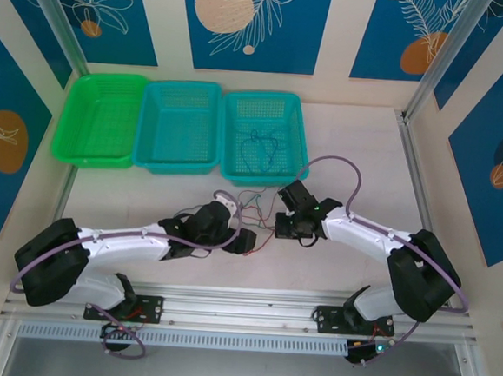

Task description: Untangle the cables

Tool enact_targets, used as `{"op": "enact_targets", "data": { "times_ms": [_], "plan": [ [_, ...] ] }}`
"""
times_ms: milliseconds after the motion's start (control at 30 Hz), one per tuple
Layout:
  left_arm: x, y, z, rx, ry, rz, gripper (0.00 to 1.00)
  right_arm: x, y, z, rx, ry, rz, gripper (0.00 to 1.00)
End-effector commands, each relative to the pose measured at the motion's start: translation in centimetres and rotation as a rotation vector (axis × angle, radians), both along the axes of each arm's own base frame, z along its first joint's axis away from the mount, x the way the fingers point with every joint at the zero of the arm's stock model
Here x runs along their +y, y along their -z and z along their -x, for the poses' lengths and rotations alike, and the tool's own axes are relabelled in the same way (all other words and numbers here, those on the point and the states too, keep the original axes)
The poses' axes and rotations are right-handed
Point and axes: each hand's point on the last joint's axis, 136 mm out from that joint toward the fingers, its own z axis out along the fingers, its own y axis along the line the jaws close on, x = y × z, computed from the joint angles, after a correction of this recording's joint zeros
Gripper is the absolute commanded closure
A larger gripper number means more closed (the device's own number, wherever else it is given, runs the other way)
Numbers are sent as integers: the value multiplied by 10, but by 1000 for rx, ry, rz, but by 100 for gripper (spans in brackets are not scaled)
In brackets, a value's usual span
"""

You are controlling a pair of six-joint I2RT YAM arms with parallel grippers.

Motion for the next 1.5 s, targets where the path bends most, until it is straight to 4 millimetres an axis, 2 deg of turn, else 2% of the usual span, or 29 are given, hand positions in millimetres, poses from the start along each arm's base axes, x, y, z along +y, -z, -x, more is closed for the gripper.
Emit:
{"op": "enact_targets", "data": {
  "times_ms": [0, 67, 233, 267, 333, 400, 467, 533, 633, 733, 933, 1100, 1200, 1267, 1367, 1467],
  "plan": [
    [-6, -18, -17, -32, -102, 74, 17, 11, -2, 11, 23, -32, -83, 100],
    [3, -14, -24, -15, -187, 59, 16, 18, -4, 22, 52, -39, -129, 100],
    [22, -3, -35, 10, -346, 48, 16, 57, -27, 66, 154, -96, -378, 100],
    [24, -3, -37, 9, -361, 48, 16, 57, -31, 70, 153, -94, -388, 95],
    [26, -2, -38, 5, -375, 45, 16, 41, -41, 66, 96, -54, -330, 75],
    [27, -2, -37, 2, -370, 40, 16, 20, -54, 51, -40, -27, -248, 59],
    [28, -1, -37, 2, -369, 36, 16, 12, -73, 33, -201, -59, -225, 55],
    [28, -1, -37, -1, -368, 36, 16, 17, -92, 16, -335, -153, -214, 52],
    [32, -5, -35, -10, -370, 40, 15, 28, -98, -8, -383, -235, -166, 53],
    [40, -10, -33, -32, -363, 21, 15, 42, -85, -29, -323, -257, -149, 60],
    [70, -14, -29, -48, -401, -72, 15, 56, -32, -62, -216, -237, -45, 68],
    [84, -15, -29, -53, -430, -61, 13, 72, -10, -56, -121, -265, -76, 69],
    [90, -10, -32, -43, -441, -72, 12, 68, -1, -55, -104, -252, -30, 80],
    [90, -8, -34, -33, -441, -74, 12, 65, -1, -55, -109, -247, -23, 89],
    [88, -4, -40, -5, -438, -72, 11, 64, -6, -51, -115, -263, -33, 91],
    [86, -1, -49, 3, -445, -65, 11, 68, -14, -42, -100, -297, -73, 100]
  ]
}}
